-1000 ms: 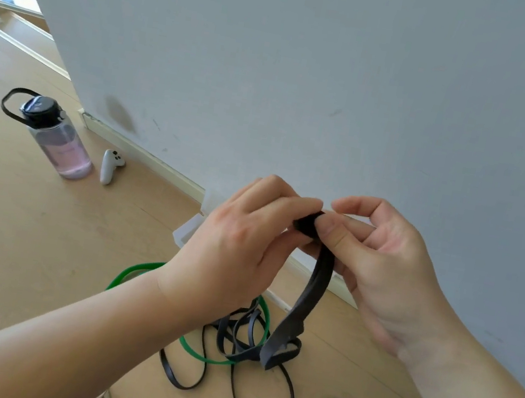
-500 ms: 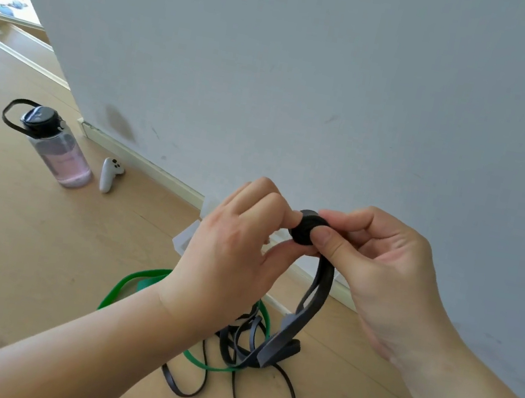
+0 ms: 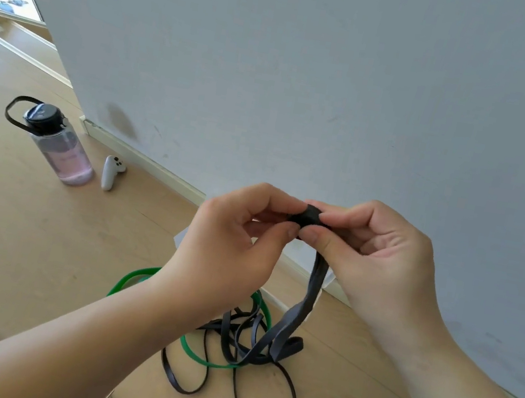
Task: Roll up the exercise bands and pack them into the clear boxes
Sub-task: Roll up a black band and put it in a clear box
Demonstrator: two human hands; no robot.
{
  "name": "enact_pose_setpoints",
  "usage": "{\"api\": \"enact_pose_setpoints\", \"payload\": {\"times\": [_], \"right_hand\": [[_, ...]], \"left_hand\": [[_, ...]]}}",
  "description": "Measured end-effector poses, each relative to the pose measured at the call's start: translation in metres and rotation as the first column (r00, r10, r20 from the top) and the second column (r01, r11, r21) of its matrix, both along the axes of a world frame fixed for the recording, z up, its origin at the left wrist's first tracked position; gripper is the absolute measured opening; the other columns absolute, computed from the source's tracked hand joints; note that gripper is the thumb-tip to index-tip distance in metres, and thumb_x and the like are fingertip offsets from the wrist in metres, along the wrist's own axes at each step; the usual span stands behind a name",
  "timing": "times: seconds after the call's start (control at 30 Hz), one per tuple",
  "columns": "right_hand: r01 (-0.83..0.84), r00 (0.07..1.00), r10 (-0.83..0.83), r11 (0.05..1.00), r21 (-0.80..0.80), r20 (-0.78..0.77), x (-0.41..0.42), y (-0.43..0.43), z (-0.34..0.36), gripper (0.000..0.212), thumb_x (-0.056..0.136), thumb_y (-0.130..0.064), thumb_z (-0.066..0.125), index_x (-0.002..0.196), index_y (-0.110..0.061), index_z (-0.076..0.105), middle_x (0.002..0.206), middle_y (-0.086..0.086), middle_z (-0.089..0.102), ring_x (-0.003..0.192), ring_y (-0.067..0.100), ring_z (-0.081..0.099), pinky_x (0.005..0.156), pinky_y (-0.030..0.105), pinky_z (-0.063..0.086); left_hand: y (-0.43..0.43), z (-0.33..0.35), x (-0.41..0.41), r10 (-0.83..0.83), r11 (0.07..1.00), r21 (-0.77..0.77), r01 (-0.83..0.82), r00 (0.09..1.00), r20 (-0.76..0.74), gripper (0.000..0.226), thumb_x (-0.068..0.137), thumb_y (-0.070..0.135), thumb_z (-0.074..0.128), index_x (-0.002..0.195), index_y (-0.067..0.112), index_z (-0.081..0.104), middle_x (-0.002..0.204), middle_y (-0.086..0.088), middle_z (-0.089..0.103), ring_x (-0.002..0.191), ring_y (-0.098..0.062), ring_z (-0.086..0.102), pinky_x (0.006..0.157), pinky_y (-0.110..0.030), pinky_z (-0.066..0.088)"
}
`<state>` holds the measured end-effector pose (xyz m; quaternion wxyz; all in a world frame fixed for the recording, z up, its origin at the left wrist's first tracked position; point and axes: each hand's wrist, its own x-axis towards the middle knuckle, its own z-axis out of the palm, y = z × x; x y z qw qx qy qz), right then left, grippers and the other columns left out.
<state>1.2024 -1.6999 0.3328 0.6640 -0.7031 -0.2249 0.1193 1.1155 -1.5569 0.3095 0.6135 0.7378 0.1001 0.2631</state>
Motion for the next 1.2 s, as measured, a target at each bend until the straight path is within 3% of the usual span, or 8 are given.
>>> {"api": "enact_pose_setpoints", "payload": {"times": [0.2,0.5,0.6,0.7,0.83,0.93,1.03,1.2], "right_hand": [[0.002,0.995,0.002,0.999,0.038,-0.095,0.000,0.003,0.002,0.012,0.078,0.012,0.077,0.082,0.002,0.072,0.093,0.006,0.081,0.087,0.023,0.079,0.082,0.029,0.063],[0.028,0.998,-0.027,0.999,0.023,-0.052,0.000,0.004,0.004,0.029,0.082,0.007,0.077,0.095,-0.018,0.079,0.091,0.001,0.082,0.087,0.018,0.079,0.082,0.025,0.061],[0.011,0.994,0.003,0.992,-0.129,0.106,0.005,-0.002,0.003,0.032,0.086,0.007,0.074,0.094,-0.024,0.080,0.091,-0.005,0.081,0.090,0.014,0.078,0.088,0.031,0.062],[-0.003,0.942,0.105,0.953,-0.302,0.320,0.008,-0.003,0.004,0.035,0.088,0.010,0.070,0.093,-0.023,0.080,0.091,-0.008,0.079,0.093,0.006,0.074,0.087,0.019,0.057],[-0.022,0.833,0.248,0.908,-0.418,0.494,0.009,-0.002,0.001,0.038,0.086,0.016,0.065,0.097,-0.018,0.080,0.092,-0.007,0.076,0.090,0.004,0.072,0.079,0.018,0.057],[-0.035,0.956,0.122,0.951,-0.307,0.268,0.009,-0.001,0.003,0.032,0.084,0.009,0.076,0.094,-0.021,0.077,0.089,-0.010,0.079,0.086,0.003,0.075,0.081,0.014,0.057],[-0.014,1.000,0.014,0.997,-0.070,0.001,0.011,0.001,0.007,0.023,0.074,0.002,0.084,0.091,-0.010,0.075,0.089,0.001,0.081,0.084,0.017,0.079,0.080,0.024,0.062],[-0.025,0.997,0.029,0.998,0.066,-0.068,0.004,0.004,0.010,0.026,0.068,-0.010,0.080,0.093,-0.018,0.079,0.093,0.003,0.082,0.090,0.019,0.079,0.082,0.022,0.060]], "left_hand": [[-0.002,-0.001,-0.004,-0.009,0.988,-0.155,0.009,1.000,0.000,0.023,0.090,-0.007,0.073,0.093,0.016,0.075,0.092,0.003,0.081,0.088,-0.016,0.079,0.081,-0.024,0.059],[-0.001,0.008,0.000,0.004,0.928,-0.371,-0.021,0.999,-0.045,0.014,0.090,-0.002,0.074,0.093,0.012,0.073,0.092,-0.006,0.081,0.088,-0.021,0.078,0.088,-0.038,0.061],[0.000,0.010,0.001,-0.033,0.976,-0.217,-0.001,0.987,-0.156,0.008,0.090,0.006,0.077,0.090,0.011,0.071,0.104,0.002,0.079,0.082,-0.012,0.077,0.083,-0.034,0.062],[0.004,0.012,0.002,0.053,0.993,0.111,-0.026,0.968,-0.244,0.011,0.085,0.018,0.083,0.084,0.022,0.073,0.100,0.021,0.075,0.062,0.008,0.063,0.065,-0.011,0.048],[0.005,0.014,0.000,-0.001,0.988,0.148,0.045,0.959,-0.282,0.028,0.084,0.014,0.082,0.101,0.032,0.070,0.089,0.023,0.075,0.075,0.003,0.067,0.069,-0.010,0.051],[0.008,0.012,-0.001,-0.028,0.997,0.060,0.044,0.969,-0.246,0.026,0.087,0.005,0.078,0.098,0.028,0.075,0.088,0.020,0.076,0.080,-0.002,0.071,0.074,-0.013,0.055],[0.012,0.006,0.002,-0.059,0.995,-0.084,0.045,0.985,-0.165,0.024,0.089,0.002,0.077,0.100,0.023,0.074,0.092,0.007,0.077,0.085,-0.016,0.073,0.080,-0.026,0.060],[0.011,0.006,0.003,-0.083,0.931,-0.360,0.063,0.996,-0.040,0.028,0.091,-0.004,0.072,0.110,0.016,0.070,0.098,-0.004,0.075,0.088,-0.018,0.072,0.089,-0.033,0.058]]}}
